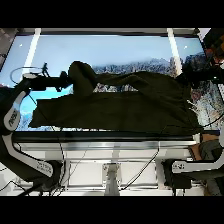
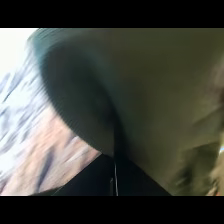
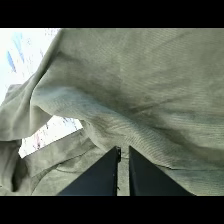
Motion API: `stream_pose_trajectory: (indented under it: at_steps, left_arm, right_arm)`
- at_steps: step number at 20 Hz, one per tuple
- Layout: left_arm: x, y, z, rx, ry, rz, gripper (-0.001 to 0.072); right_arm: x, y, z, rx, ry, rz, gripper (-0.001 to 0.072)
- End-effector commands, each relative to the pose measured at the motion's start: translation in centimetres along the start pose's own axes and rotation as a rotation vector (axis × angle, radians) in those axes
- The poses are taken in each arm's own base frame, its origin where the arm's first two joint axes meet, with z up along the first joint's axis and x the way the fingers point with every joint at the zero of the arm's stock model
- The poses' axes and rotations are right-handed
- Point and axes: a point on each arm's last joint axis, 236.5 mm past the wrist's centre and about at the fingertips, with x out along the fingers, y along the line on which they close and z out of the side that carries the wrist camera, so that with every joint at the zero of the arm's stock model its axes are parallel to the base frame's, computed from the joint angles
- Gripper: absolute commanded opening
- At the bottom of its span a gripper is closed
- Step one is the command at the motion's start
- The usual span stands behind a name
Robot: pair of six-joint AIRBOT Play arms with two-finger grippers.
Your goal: Fold the clothes and pants, and hang the long-sleeved shirts on hangers.
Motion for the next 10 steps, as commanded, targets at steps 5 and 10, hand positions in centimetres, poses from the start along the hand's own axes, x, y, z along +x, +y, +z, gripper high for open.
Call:
stream_pose_trajectory:
  at_steps: [5, 10]
  left_arm:
    - [-10.6, -6.9, 9.1, 0.157, -0.306, -0.053, 0.0004]
    - [-11.2, -4.3, 10.7, 0.176, -0.364, 0.071, 0.0003]
  right_arm:
    - [0.0, 0.1, 0.5, -0.01, -0.02, 0.002, 0.0095]
    - [0.0, 0.0, 0.4, -0.01, -0.016, 0.001, 0.0094]
